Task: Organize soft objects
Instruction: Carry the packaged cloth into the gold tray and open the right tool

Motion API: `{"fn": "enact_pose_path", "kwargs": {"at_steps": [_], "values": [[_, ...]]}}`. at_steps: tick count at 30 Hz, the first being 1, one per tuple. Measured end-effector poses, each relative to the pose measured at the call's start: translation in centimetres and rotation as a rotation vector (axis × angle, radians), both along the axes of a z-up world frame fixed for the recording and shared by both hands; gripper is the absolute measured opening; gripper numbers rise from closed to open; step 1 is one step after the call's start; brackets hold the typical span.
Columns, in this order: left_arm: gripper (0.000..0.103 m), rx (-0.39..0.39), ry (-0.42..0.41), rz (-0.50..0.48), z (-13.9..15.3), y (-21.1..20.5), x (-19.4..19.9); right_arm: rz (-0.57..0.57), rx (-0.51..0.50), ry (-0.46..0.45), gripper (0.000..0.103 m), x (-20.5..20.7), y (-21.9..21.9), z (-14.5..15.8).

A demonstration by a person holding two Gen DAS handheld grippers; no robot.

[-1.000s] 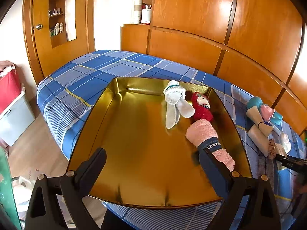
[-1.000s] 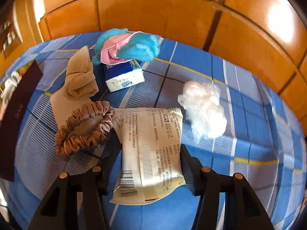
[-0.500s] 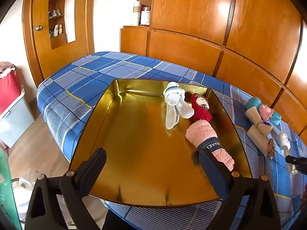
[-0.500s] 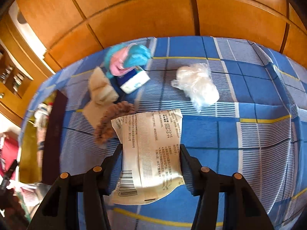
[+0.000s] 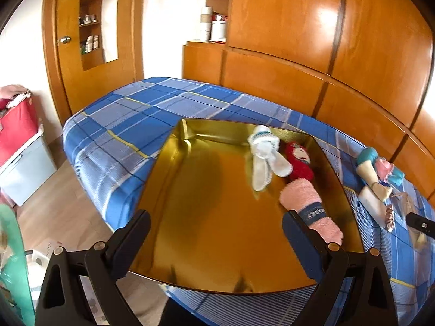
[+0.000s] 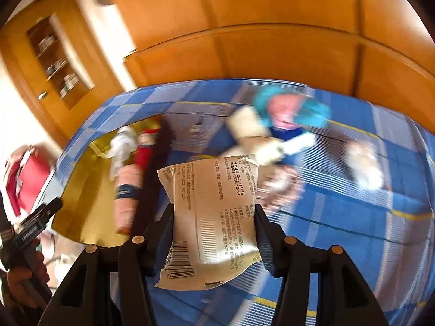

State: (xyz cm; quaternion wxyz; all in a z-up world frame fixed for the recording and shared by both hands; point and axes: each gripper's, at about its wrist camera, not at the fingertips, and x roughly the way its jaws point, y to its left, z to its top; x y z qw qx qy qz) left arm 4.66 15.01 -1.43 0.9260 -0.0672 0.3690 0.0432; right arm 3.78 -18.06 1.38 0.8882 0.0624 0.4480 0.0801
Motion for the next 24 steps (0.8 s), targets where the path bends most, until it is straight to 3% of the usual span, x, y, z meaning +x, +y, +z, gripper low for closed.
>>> {"fn": "enact_pose_path", "kwargs": {"at_steps": [9, 15, 19, 24], "values": [[0.098, -0.018, -0.007, 0.099, 0.2, 3.8, -0.1, 0.273, -0.05, -0.004, 0.055, 3.0, 12.4, -0.7], [0.098, -0.006, -0.017, 0.122, 0.2, 4.5, -0.3, 0.384, -0.162, 0.02, 0.056, 4.8, 19.6, -4.0], [0.098, -0.004, -0.006, 0.118, -0.1, 4.5, -0.3, 0.418, -0.213, 0.086, 0.058, 5.4, 21.3, -7.1], [0.098, -0.004, 0.007, 0.107, -0.5, 4.2, -0.1, 0.436, -0.222, 0.084, 0.061, 4.8, 21.6, -8.0]]}}
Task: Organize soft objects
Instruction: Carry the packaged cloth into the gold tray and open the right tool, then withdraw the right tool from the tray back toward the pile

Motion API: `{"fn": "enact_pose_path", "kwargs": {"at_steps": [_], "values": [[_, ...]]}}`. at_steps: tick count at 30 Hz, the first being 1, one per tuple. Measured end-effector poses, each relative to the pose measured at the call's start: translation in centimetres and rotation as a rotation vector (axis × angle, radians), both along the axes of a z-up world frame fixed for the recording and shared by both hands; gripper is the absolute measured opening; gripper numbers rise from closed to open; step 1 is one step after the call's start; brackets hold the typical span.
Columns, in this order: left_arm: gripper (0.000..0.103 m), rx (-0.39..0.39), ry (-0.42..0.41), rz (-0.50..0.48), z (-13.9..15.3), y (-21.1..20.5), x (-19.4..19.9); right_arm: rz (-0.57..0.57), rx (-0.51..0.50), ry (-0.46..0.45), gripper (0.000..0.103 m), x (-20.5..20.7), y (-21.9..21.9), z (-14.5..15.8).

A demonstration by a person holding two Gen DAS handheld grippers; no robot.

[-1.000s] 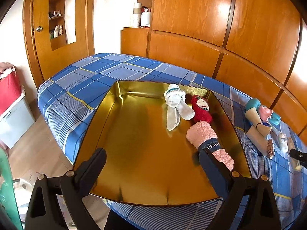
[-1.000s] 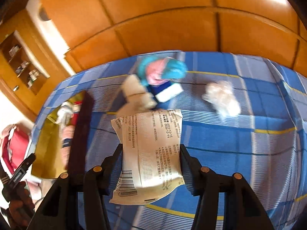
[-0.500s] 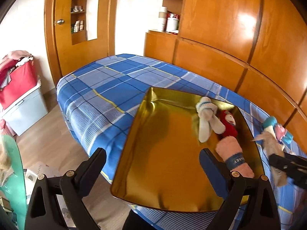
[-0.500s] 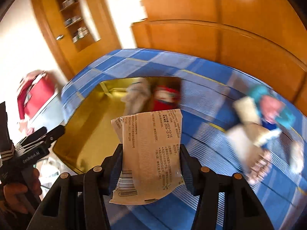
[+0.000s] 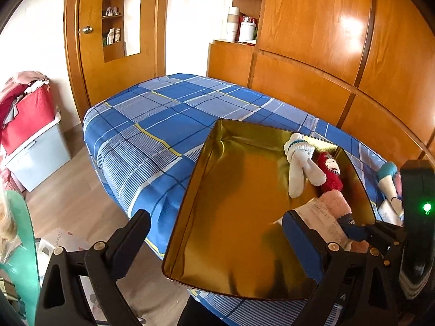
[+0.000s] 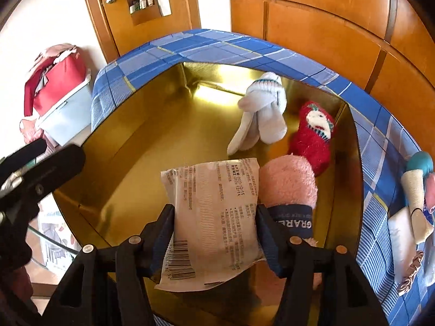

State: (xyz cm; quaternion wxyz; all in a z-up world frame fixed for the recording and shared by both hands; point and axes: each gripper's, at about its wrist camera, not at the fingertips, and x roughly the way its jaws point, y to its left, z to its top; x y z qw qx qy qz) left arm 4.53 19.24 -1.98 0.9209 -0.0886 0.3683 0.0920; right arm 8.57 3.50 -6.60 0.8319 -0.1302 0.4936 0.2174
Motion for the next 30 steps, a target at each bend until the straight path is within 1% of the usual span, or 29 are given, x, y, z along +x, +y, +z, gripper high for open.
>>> {"fn": "enact_pose_path", "kwargs": {"at_steps": [3, 5, 8, 12, 21, 24, 30], "values": [[0.098, 0.007, -0.001, -0.005, 0.0, -0.3, 0.0, -0.009, -0.019, 0.015, 0.061, -0.3, -0.3, -0.8], [0.098, 0.01, -0.001, -0.007, 0.1, -0.5, 0.0, -0.027, 0.004, 0.033, 0.061, -0.4, -1.1, -0.8], [0.098, 0.014, 0.002, -0.013, 0.1, -0.8, -0.1, -0.038, 0.036, 0.028, 0.061, -0.5, -1.7, -0.5], [0.098, 0.026, 0.001, -0.018, 0.3, -1.2, -0.1, -0.058, 0.087, -0.002, 0.061, -0.9, -2.8, 0.8], [0.098, 0.042, 0.001, -0.036, 0.6, -2.1, -0.4, -0.121, 0.135, -0.113, 0.061, -1.7, -6.2, 4.2], [0.098, 0.049, 0.001, -0.051, 0.7, -2.6, -0.4, -0.137, 0.13, -0.15, 0.061, -2.0, -7.5, 5.3], [0.098, 0.062, 0.003, -0.083, 0.8, -3.8, -0.4, -0.183, 0.126, -0.194, 0.061, -2.5, -9.8, 6.4]]}}
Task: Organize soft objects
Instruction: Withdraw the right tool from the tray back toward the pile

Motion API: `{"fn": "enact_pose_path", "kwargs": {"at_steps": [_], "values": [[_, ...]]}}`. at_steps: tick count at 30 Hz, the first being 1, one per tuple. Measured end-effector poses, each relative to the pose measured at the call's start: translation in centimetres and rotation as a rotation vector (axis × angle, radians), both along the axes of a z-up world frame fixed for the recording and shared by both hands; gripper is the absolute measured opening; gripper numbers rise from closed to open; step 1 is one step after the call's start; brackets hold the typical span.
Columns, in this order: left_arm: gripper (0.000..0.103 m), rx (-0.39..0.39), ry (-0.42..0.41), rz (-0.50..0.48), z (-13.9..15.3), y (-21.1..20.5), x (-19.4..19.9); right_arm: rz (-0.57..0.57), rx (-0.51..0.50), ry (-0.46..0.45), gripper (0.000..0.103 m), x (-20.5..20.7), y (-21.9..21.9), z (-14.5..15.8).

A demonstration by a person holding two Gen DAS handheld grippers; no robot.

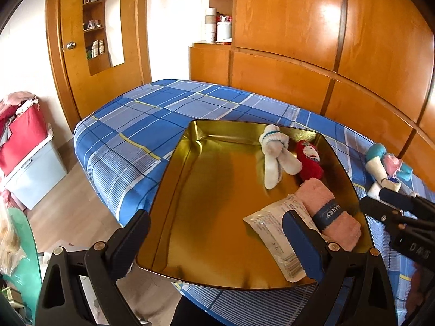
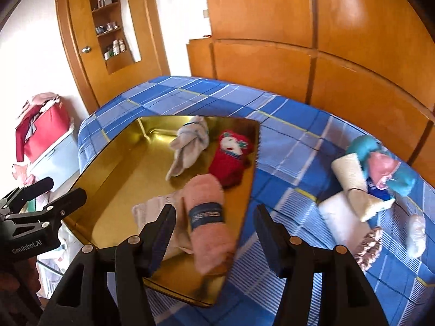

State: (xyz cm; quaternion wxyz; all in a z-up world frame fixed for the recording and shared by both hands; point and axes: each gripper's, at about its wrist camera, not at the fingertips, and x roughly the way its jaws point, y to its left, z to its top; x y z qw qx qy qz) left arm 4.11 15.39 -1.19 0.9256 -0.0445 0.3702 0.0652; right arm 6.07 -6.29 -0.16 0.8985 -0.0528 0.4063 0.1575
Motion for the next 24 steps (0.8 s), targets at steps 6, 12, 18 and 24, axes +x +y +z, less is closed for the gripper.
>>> {"fn": "enact_pose_path", "kwargs": {"at_steps": [6, 12, 18, 24], "values": [[0.098, 0.016, 0.002, -0.046, 0.2, -1.6, 0.0, -0.042, -0.01, -0.03, 0.061, -0.3, -2.3, 0.5], [0.098, 0.018, -0.01, -0.093, 0.7, -3.1, 0.1, -0.105, -0.023, -0.051, 0.06, -0.7, -5.9, 1.2], [0.098, -0.021, -0.005, -0.17, 1.2, -5.2, 0.6, -0.221, -0.054, -0.068, 0.06, -1.0, -11.5, 1.8], [0.098, -0.062, -0.003, -0.264, 1.9, -7.9, 1.1, -0.374, -0.074, -0.081, 0.061, -1.8, -18.6, 2.6]]}}
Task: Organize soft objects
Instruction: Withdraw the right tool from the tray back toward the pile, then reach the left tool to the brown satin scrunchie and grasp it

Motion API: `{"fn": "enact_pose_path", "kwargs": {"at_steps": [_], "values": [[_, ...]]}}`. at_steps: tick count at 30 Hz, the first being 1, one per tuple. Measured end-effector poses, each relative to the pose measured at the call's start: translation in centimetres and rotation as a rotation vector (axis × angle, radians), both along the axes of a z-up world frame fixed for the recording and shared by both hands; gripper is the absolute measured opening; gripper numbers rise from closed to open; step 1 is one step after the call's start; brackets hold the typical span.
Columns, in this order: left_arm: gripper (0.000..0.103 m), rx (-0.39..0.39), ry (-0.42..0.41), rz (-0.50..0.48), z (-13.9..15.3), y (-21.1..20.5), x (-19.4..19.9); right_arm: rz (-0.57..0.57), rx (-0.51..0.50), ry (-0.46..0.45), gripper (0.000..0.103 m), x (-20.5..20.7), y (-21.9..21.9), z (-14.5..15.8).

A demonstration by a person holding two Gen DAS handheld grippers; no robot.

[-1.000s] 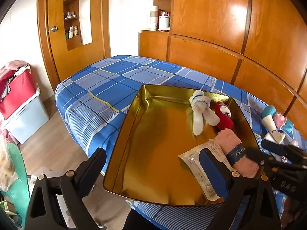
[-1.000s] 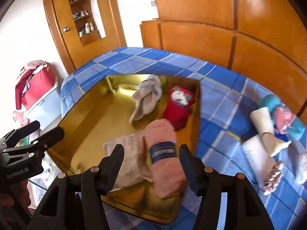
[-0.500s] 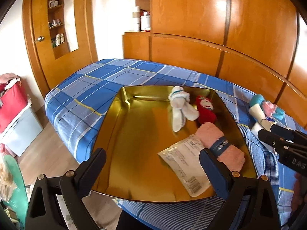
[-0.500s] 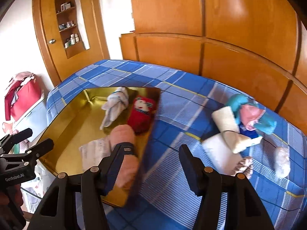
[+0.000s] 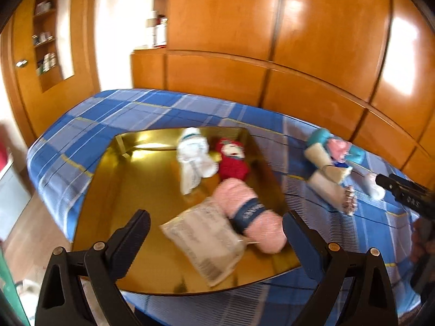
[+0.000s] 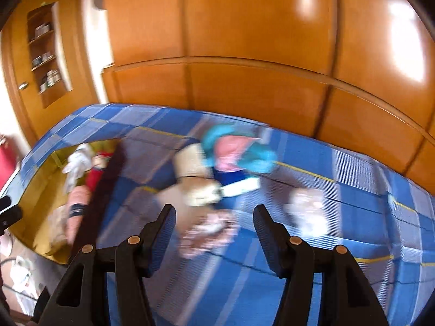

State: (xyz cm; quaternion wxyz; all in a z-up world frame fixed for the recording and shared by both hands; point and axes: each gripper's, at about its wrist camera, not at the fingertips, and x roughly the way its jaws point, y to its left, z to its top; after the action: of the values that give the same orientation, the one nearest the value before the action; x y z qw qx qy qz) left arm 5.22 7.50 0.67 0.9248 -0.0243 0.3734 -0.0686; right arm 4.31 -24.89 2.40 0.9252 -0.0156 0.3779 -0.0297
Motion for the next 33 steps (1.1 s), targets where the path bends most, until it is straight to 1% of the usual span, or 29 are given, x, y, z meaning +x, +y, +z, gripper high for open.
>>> {"fn": "enact_pose_path", "kwargs": {"at_steps": [4, 7, 9, 12, 15, 18, 20, 21, 24, 28, 30, 31, 32, 33], "values": [[0.098, -0.007, 0.003, -0.08, 0.5, -2.6, 0.1, -0.113, 0.005, -0.006, 0.06, -0.6, -4.6, -0.3], [0.098, 0.0, 0.019, -0.135, 0.6, -4.8, 0.4, -0.215, 0.058, -0.008, 0.061, -1.1, -8.0, -1.0], [0.098, -0.029, 0.08, -0.182, 0.1, -6.7, 1.1, -0.282, 0.127, -0.004, 0.061, -1.4, -10.0, -1.4], [0.098, -0.039, 0.12, -0.228, -0.3, -9.2, 1.8, -0.331, 0.209, -0.002, 0.061, -1.6, -11.7, -1.5], [0.094, -0.035, 0.171, -0.272, -1.1, -12.6, 3.1, -0.342, 0.218, -0.009, 0.061, -1.8, -12.0, -1.3], [0.085, 0.003, 0.164, -0.313, -1.6, -15.5, 3.7, -0.325, 0.234, -0.009, 0.061, -1.8, -11.7, -1.2], [0.073, 0.035, 0.151, -0.36, -2.0, -17.8, 4.0, -0.317, 0.235, -0.008, 0.061, -1.8, -11.5, -1.1], [0.072, 0.05, 0.149, -0.39, -2.2, -18.9, 4.2, -0.313, 0.237, -0.009, 0.061, -1.8, -11.4, -1.2], [0.072, 0.094, 0.14, -0.468, -3.0, -21.7, 4.9, -0.307, 0.246, -0.011, 0.061, -1.8, -11.4, -1.0], [0.073, 0.154, 0.132, -0.545, -4.4, -24.6, 5.7, -0.322, 0.263, -0.018, 0.061, -1.9, -11.9, -0.8], [0.073, 0.206, 0.126, -0.584, -5.2, -26.0, 5.8, -0.336, 0.277, -0.015, 0.061, -1.9, -12.3, -0.8], [0.065, 0.232, 0.13, -0.599, -5.9, -26.6, 5.9, -0.34, 0.282, -0.014, 0.061, -1.9, -12.4, -0.8], [0.045, 0.241, 0.138, -0.612, -6.3, -27.0, 6.0, -0.345, 0.287, -0.014, 0.061, -1.9, -12.6, -0.8], [0.039, 0.251, 0.144, -0.622, -6.7, -27.3, 6.2, -0.352, 0.293, -0.013, 0.061, -1.9, -12.7, -0.8]]}}
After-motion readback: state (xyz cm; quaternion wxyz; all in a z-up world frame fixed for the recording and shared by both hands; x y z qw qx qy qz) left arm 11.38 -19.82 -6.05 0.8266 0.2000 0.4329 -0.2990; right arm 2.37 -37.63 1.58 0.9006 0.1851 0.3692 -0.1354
